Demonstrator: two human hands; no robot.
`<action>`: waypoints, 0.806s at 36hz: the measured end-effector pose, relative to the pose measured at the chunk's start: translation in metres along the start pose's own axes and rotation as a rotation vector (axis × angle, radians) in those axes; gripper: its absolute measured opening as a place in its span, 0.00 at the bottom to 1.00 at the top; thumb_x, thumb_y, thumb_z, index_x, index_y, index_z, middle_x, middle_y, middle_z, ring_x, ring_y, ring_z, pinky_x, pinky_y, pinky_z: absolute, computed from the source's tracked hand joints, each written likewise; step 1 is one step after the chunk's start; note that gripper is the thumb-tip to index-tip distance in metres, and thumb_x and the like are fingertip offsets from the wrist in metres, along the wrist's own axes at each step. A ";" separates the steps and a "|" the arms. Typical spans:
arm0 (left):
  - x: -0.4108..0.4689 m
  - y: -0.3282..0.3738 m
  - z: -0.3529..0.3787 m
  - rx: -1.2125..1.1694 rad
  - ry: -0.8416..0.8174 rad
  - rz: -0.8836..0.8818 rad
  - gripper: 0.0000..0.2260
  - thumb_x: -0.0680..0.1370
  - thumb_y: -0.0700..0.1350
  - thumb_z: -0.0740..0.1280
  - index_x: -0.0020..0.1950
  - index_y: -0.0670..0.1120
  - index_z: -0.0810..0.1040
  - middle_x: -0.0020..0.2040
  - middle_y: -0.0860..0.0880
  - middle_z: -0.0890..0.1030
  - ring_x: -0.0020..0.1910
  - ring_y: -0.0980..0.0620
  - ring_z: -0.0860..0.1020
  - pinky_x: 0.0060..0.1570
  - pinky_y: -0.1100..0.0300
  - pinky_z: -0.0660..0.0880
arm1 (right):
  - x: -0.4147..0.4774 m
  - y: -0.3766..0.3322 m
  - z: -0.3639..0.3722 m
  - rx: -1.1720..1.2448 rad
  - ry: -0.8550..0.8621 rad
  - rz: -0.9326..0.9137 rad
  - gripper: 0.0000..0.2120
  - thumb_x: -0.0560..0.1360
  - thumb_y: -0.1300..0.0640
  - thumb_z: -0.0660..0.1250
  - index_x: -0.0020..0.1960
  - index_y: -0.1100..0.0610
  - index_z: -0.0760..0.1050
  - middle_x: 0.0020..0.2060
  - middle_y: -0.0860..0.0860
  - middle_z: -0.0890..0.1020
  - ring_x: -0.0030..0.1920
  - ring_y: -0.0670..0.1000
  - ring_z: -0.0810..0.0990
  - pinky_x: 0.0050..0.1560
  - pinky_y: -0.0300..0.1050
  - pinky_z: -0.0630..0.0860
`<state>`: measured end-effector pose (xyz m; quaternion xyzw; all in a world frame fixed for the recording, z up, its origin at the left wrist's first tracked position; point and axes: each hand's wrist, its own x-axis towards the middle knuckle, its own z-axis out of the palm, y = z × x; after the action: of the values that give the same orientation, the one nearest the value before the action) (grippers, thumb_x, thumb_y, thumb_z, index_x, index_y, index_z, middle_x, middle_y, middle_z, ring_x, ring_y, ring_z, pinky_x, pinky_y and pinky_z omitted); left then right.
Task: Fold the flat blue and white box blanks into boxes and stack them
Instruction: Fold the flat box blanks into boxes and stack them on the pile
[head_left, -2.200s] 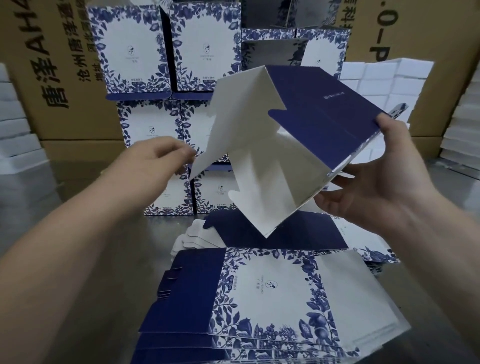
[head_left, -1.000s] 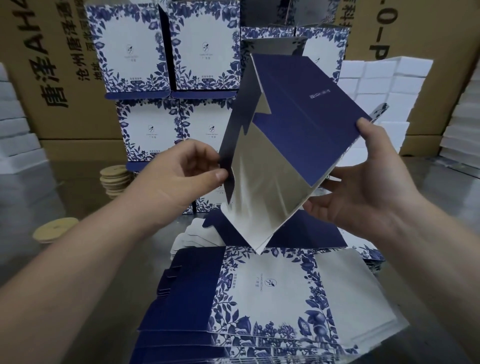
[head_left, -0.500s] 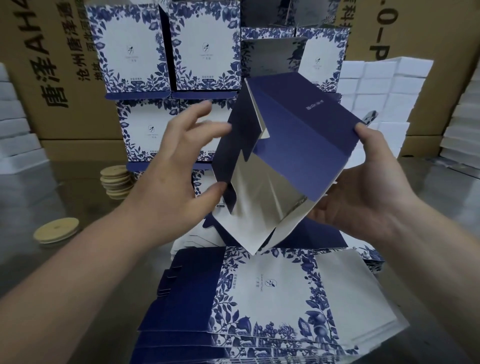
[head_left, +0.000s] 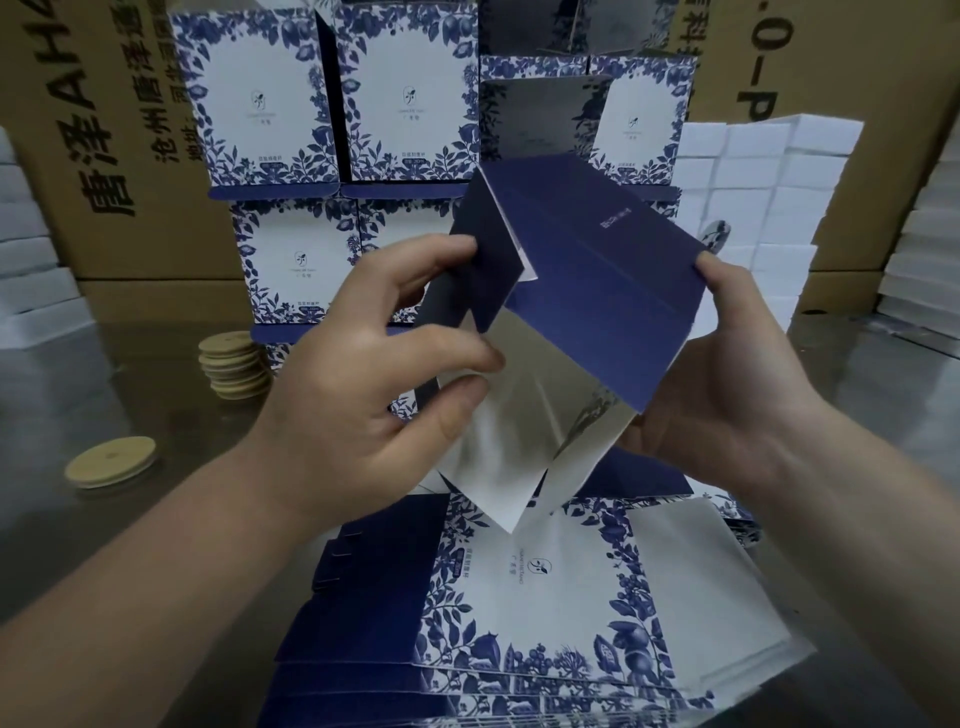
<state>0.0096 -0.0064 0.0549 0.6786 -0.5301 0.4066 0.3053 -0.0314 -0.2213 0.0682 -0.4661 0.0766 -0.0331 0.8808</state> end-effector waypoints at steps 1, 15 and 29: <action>0.000 0.000 0.001 0.001 -0.005 0.001 0.08 0.79 0.47 0.60 0.53 0.48 0.76 0.64 0.47 0.65 0.70 0.52 0.65 0.68 0.54 0.64 | 0.000 0.000 0.000 -0.001 0.001 0.002 0.29 0.71 0.34 0.61 0.64 0.52 0.74 0.63 0.53 0.77 0.55 0.58 0.81 0.54 0.56 0.75; 0.002 0.009 0.003 0.067 -0.162 -0.032 0.24 0.79 0.62 0.50 0.71 0.51 0.59 0.72 0.45 0.55 0.71 0.42 0.65 0.59 0.40 0.72 | 0.002 0.006 0.000 -0.066 0.044 -0.007 0.29 0.72 0.34 0.61 0.62 0.54 0.76 0.46 0.53 0.80 0.42 0.58 0.82 0.46 0.52 0.78; 0.001 0.013 0.002 0.037 -0.057 -0.106 0.22 0.81 0.57 0.49 0.69 0.46 0.63 0.63 0.60 0.66 0.64 0.60 0.66 0.65 0.65 0.60 | -0.001 0.008 0.004 -0.062 0.006 -0.017 0.28 0.72 0.35 0.61 0.62 0.53 0.75 0.49 0.53 0.79 0.42 0.59 0.83 0.44 0.52 0.79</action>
<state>-0.0026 -0.0114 0.0548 0.7224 -0.4944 0.3803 0.2987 -0.0320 -0.2136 0.0634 -0.4938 0.0764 -0.0396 0.8653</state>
